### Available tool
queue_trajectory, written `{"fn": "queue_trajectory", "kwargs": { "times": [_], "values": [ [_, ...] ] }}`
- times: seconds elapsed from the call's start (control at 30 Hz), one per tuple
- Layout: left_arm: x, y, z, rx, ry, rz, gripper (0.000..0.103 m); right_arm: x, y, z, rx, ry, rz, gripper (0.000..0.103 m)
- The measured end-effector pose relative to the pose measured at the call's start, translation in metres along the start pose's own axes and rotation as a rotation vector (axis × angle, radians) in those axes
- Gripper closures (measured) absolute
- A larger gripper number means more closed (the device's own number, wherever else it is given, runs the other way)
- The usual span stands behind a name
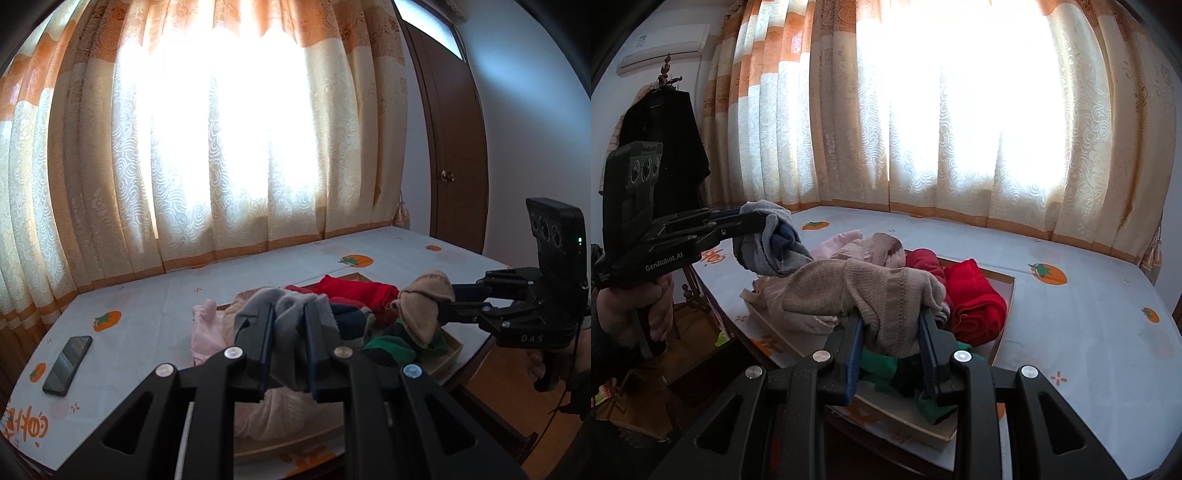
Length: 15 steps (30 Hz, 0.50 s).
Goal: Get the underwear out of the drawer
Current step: 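Carry both socks over the tray and open both tools to release them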
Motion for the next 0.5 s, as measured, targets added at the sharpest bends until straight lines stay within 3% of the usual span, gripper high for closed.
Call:
{"fn": "queue_trajectory", "kwargs": {
  "times": [0.5],
  "values": [
    [0.001,0.000,0.062,-0.016,-0.105,-0.024,0.090,0.003,0.031,0.040,-0.065,-0.087,0.058,0.072]
  ]
}}
Point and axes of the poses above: each gripper's, at about its wrist camera, not at the fingertips, and z roughly the way its jaws point, y to its right, x to its top, the point moved 3 cm from there along z, roughly the way its jaws point, and after that the axes turned 2 degrees about y, right-handed, at the moved point
